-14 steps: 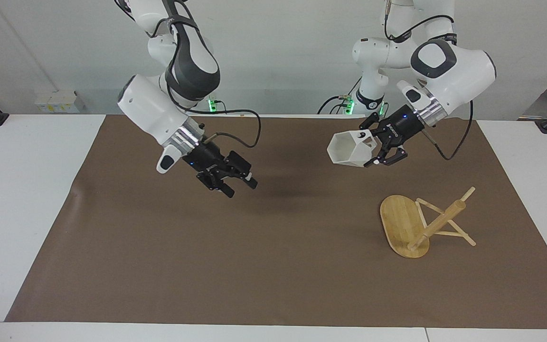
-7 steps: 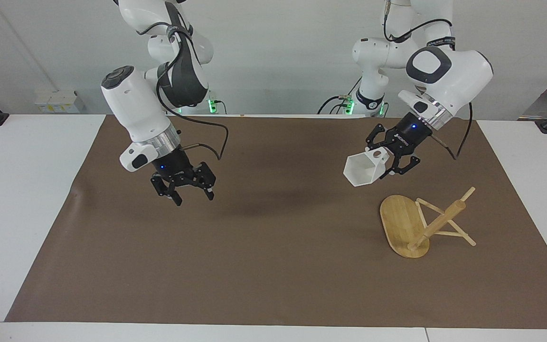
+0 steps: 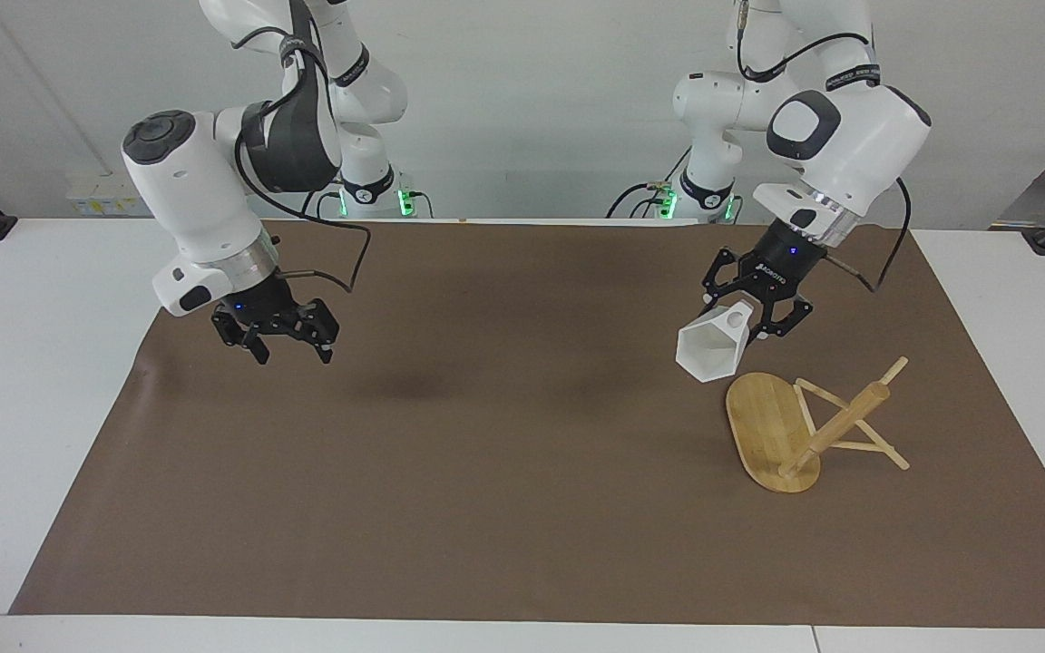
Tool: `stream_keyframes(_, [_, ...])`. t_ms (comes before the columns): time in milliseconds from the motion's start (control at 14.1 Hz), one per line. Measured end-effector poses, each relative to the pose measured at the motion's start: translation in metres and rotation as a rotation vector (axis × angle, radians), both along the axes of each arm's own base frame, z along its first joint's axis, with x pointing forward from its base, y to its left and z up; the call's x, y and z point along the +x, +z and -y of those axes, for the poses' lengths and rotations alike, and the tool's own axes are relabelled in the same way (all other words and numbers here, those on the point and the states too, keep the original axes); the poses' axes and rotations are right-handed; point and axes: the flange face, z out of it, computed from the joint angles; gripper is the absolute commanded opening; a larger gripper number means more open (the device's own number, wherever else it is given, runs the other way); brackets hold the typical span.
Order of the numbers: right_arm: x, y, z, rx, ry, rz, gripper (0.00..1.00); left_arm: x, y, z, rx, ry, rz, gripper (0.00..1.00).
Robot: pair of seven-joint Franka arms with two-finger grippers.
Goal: Hang cup on rack
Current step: 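Carry the cup to the rack with the left gripper while the right gripper withdraws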
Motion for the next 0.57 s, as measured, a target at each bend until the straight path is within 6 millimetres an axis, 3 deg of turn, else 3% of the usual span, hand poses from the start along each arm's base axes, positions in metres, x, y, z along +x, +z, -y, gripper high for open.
stream_keyframes(213, [-0.01,0.026,0.011,-0.014,-0.008,-0.061,1.0,0.008,-0.012,0.004,0.009,0.023,0.02,0.0])
stream_keyframes(569, [-0.029,0.065,0.024,-0.019,-0.025,-0.113,1.0,0.021,-0.028,-0.009,0.022,0.079,0.045,0.0])
